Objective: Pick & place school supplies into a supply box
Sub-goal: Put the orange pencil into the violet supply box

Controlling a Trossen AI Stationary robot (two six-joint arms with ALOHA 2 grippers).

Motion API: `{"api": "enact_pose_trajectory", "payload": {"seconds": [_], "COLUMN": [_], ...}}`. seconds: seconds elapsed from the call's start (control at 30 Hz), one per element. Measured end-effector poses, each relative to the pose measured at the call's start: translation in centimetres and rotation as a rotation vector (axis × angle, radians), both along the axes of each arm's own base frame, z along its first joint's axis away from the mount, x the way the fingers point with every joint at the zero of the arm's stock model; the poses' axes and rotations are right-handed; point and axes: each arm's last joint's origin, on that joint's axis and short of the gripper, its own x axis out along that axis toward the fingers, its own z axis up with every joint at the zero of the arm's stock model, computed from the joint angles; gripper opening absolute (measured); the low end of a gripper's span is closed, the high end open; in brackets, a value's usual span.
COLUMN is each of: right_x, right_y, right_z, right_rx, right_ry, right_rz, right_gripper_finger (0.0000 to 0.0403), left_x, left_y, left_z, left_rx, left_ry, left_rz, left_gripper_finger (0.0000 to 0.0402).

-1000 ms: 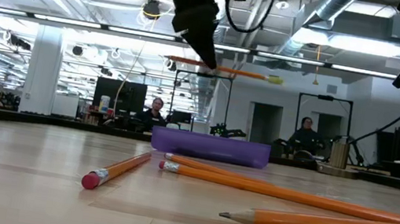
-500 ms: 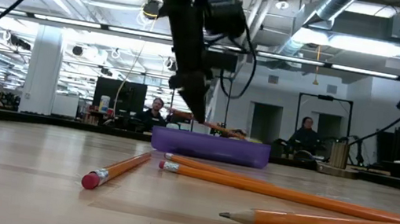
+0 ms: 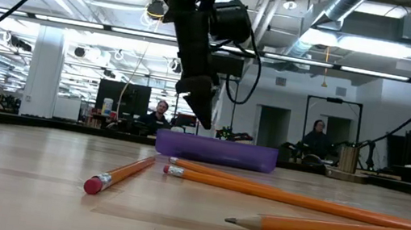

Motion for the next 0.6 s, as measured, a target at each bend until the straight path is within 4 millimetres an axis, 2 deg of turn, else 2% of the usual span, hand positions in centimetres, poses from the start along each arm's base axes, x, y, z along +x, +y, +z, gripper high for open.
{"api": "enact_pose_trajectory", "payload": {"seconds": [0.4, 0.5, 0.6], "right_x": [0.4, 0.6, 1.0], "right_y": [0.4, 0.6, 0.8], "right_z": [0.2, 0.3, 0.5], "right_rx": [0.046, 0.061, 0.070], "right_ry": [-0.046, -0.067, -0.099], "right_rz": [0.000, 0.010, 0.040], "right_gripper_finger": [0.0134, 0.0134, 0.0134], "left_x": [-0.2, -0.8, -1.5], "left_y": [-0.1, -0.4, -1.1], "left_z": [0.2, 1.8, 4.4], "left_rx": [-0.026, -0.062, -0.123], "left_ry": [-0.004, -0.037, -0.121], "left_rz": [0.052, 0.056, 0.037], "left_gripper_finger": [0.0102, 0.0109, 0.0109]}}
